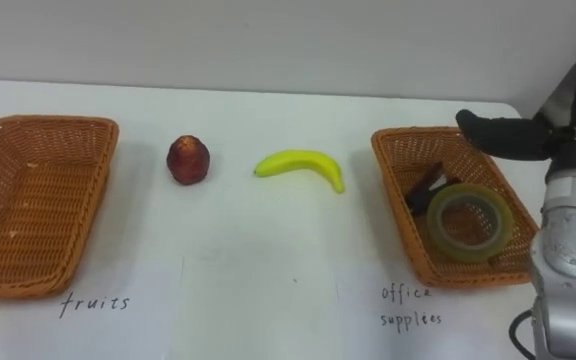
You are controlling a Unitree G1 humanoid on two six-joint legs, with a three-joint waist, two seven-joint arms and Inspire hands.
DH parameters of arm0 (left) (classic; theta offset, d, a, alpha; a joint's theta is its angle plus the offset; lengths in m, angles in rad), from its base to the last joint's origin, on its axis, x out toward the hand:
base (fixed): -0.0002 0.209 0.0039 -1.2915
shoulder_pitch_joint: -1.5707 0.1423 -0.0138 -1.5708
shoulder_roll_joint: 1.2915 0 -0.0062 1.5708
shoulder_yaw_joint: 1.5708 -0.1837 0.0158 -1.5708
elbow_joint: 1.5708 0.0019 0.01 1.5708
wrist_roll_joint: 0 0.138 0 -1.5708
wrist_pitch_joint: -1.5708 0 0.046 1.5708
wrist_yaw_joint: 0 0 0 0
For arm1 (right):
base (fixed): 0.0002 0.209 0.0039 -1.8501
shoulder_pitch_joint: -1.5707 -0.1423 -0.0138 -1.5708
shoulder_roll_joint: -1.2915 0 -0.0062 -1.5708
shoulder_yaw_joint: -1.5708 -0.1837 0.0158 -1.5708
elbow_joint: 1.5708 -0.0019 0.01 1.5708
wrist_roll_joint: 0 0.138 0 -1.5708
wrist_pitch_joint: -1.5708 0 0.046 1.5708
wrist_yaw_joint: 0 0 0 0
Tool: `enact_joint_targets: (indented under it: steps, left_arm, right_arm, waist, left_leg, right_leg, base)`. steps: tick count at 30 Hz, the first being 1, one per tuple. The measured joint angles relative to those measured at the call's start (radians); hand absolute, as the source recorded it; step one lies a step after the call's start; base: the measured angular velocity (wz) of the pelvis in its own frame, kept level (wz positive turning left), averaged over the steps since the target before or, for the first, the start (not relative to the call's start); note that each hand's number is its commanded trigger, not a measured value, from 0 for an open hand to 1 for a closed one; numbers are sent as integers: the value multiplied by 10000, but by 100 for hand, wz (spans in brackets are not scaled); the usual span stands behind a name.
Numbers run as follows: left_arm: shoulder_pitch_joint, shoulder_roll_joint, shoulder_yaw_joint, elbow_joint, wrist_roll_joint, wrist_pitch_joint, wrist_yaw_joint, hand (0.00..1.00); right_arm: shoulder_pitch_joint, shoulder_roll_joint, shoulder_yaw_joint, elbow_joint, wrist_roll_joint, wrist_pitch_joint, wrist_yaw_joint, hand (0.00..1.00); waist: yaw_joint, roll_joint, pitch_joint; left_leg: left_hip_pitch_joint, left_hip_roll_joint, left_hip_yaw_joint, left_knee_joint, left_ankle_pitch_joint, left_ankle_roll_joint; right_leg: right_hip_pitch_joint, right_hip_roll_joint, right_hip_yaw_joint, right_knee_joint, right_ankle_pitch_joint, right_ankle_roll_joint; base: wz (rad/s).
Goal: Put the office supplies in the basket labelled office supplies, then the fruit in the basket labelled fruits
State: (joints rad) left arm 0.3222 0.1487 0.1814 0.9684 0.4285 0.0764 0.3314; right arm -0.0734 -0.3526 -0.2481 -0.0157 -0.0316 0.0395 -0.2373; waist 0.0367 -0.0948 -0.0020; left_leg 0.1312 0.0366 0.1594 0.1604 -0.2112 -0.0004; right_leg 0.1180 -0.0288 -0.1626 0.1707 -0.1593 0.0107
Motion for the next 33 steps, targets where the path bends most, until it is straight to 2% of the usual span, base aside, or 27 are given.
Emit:
enact_joint_targets:
  steps: [5, 7, 12, 16, 18, 21, 24, 28, 33]
  left_arm:
    - [112, -16, 126, -31, 0, 0, -210, 0]
    - [55, -15, 127, -48, 2, 0, -211, 0]
    - [-131, -15, 367, -41, 75, 0, -321, 0]
    - [-221, 83, 517, 39, -2, 1, -318, 0]
    - [-356, 194, 518, 208, -5, 1, -318, 0]
    - [-523, 287, 519, 299, 11, 2, -318, 0]
    - [-617, 302, 515, 325, 55, 2, -318, 0]
    - [-623, 373, 517, 325, 73, -12, -319, 0]
    - [-603, 463, 519, 330, 162, -12, -342, 0]
  right_arm:
    - [-5, -1, 151, -3, -213, -68, 2, 0]
    - [-5, -1, 321, -11, -359, -69, 6, 0]
    - [-15, -80, 394, -99, -534, -79, 30, 0]
    - [-30, -416, 853, -98, -474, -80, 369, 0]
    - [-51, -433, 1117, -98, -474, -81, 564, 0]
    - [-83, -447, 1147, -99, -543, -82, 799, 0]
    - [-335, -471, 1160, -96, -574, -91, 890, 0]
    - [-565, -473, 1183, -98, -576, -197, 890, 0]
    - [-576, -597, 1549, -100, -551, -197, 1214, 0]
  waist:
    - [235, -51, -15]
    - [237, -72, -19]
    - [507, -155, -31]
    - [554, -351, -19]
    - [574, -508, 24]
    - [716, -689, -9]
    - [782, -801, 27]
    - [795, -819, 40]
    - [1001, -835, 61]
  left_leg:
    - [-16, 16, -11, 24, 0, -1]
    - [-44, 13, -78, 26, 0, -4]
    - [-149, -12, -238, 57, 22, -22]
    - [-171, -12, -311, 49, 43, -30]
    - [-181, -7, -313, 49, 43, -31]
    - [-278, -11, -299, 60, 42, -31]
    - [-346, -15, -297, 73, 42, -30]
    - [-351, 7, -303, 48, 39, -34]
    - [-368, 26, -305, 39, 37, -39]
  right_leg:
    - [10, -11, -129, 7, 1, -1]
    - [20, -18, -186, 15, 2, -4]
    - [-42, -27, -247, 34, 5, -8]
    - [-37, -26, -311, 32, 5, -8]
    - [-51, -20, -311, 20, 5, -8]
    - [-168, -22, -301, 21, 6, -10]
    - [-220, -24, -302, -2, 10, -16]
    - [-220, -7, -332, -20, 9, -16]
    - [-249, 3, -354, -23, 9, -16]
  base:
    - [1]
    - [8]
    - [5]
    - [5]
    - [0]
    - [0]
    - [0]
    - [0]
    - [0]
